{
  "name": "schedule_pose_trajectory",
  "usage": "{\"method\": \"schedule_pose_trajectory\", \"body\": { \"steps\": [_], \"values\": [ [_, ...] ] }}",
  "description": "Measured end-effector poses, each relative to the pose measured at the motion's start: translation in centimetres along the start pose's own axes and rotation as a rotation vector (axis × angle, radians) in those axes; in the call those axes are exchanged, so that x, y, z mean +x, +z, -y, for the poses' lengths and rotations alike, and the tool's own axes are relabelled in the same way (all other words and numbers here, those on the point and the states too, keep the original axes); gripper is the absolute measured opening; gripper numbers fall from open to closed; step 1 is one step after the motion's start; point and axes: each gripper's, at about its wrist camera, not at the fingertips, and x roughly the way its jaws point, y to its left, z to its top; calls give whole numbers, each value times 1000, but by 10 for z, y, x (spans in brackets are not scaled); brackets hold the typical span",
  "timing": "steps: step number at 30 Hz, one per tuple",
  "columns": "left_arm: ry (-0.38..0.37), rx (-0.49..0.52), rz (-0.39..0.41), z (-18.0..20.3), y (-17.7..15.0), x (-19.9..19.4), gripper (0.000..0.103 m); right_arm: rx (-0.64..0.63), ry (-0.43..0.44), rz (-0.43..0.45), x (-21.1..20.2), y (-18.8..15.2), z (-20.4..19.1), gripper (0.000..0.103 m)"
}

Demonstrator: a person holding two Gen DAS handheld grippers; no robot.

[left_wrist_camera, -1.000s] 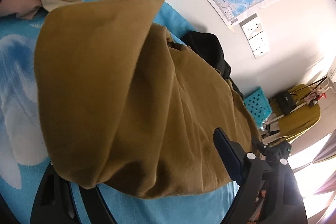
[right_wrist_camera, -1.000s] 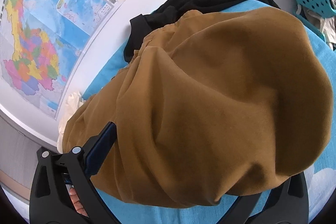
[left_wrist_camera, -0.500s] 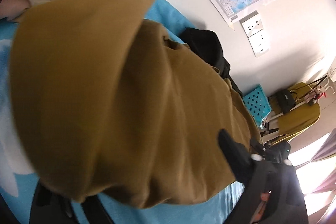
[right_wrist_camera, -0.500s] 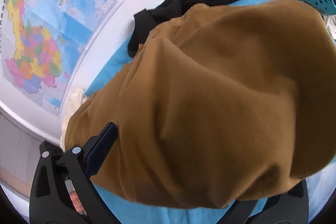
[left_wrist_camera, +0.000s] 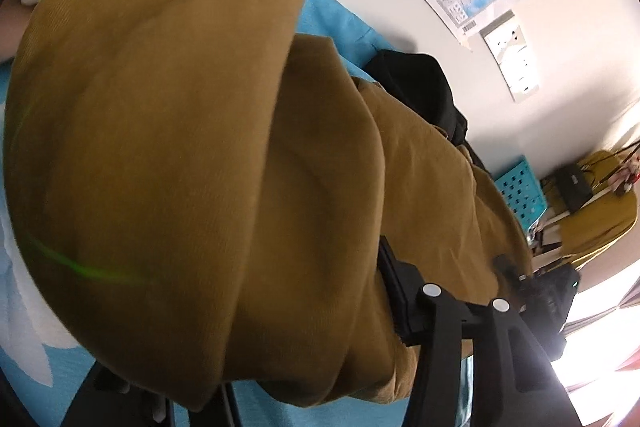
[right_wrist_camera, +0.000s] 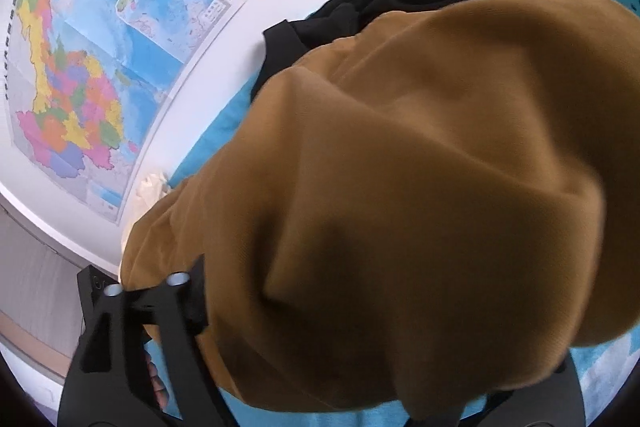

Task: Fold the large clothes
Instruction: 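Lift the brown jacket bundle with both tools and roll it over, then carry the held jacket bundle with both tools toward the cream and pink stack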

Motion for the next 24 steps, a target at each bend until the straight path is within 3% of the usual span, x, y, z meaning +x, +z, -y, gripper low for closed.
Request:
{"method": "schedule_pose_trajectory", "body": {
  "steps": [2,8,13,20,22,24],
  "values": [
    [7,8,-2,2,0,0,50,-12,-19,6,2,1,-6,92],
    [20,21,-9,6,1,2,51,-20,-34,12,7,4,-9,92],
    [14,23,-11,1,0,0,51,-24,-57,7,8,6,-5,73],
    [-11,38,-22,6,2,4,67,-17,-37,-17,9,10,-1,66],
    [0,40,-16,8,1,4,66,-10,-21,-24,10,11,1,59],
    [14,41,-15,7,2,5,54,-7,0,-34,11,11,2,49]
  ]
}}
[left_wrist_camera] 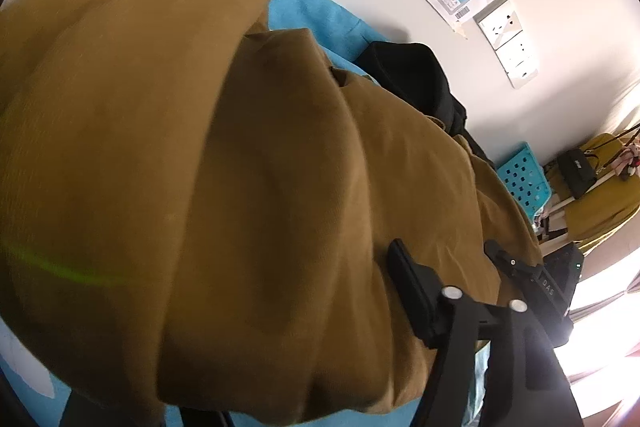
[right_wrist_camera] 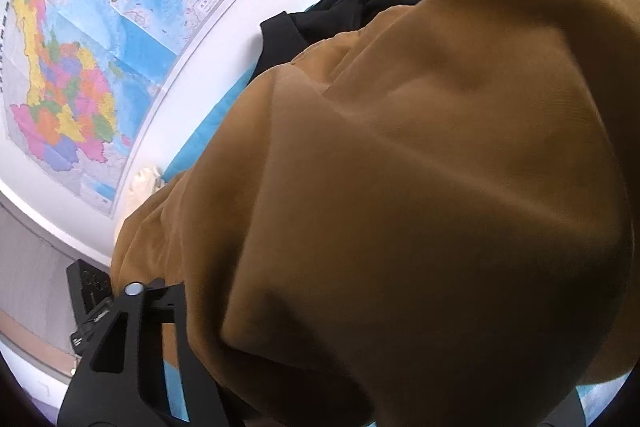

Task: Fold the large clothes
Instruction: 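Carry the held jacket bundle with both tools toward the cream and pink stack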

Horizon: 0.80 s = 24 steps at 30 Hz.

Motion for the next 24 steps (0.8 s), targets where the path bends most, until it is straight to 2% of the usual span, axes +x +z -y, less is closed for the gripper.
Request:
{"method": "schedule_pose_trajectory", "body": {
  "steps": [3,6,17,20,24],
  "values": [
    [-39,-31,-11,-4,4,-6,34,-32,13,-9,-4,3,-7,38],
    [-35,32,14,10,11,-21,25,-74,61,14,-18,12,-24,33],
    [-72,181,154,56,68,-114,20,-292,198,137,-72,56,-126,30],
    [-55,228,245,66,87,-155,20,-348,258,180,-79,74,-167,30],
    [-4,285,410,66,114,-218,21,-437,361,235,-70,94,-239,30]
  ]
}}
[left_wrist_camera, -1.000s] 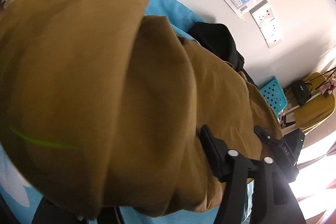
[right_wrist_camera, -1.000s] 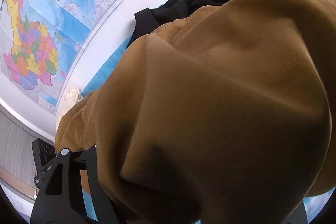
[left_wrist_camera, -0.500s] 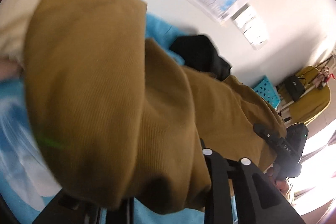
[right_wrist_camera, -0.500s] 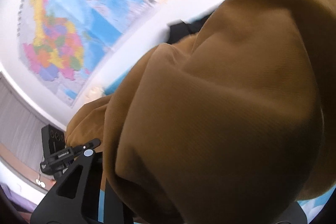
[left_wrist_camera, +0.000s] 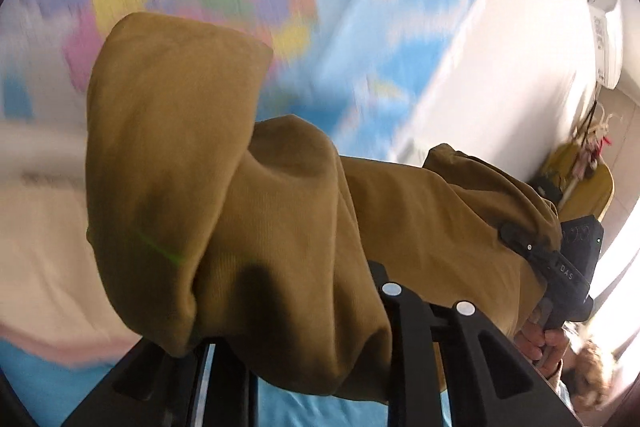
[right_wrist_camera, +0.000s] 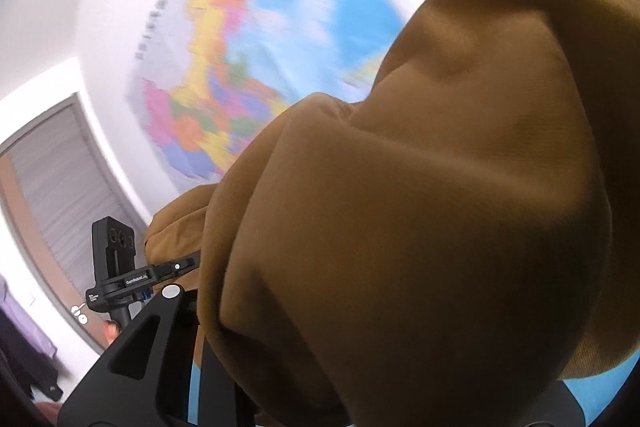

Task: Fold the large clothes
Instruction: 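Carry the held jacket bundle with both tools toward the cream and pink stack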

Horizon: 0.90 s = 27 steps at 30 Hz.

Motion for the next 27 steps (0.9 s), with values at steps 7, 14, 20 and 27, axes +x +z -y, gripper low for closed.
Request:
{"method": "schedule_pose_trajectory", "body": {
  "steps": [7,14,20,27],
  "values": [
    [182,-15,171,-82,49,-68,21,-94,147,-9,116,29,-80,30],
    [392,-96,241,-186,60,-98,20,-143,231,-102,242,1,-146,30],
    [513,-185,270,-273,37,-98,20,-158,251,-225,335,-58,-173,30],
    [606,-318,178,-369,-25,-69,21,-163,210,-441,412,-150,-162,32]
  ]
}}
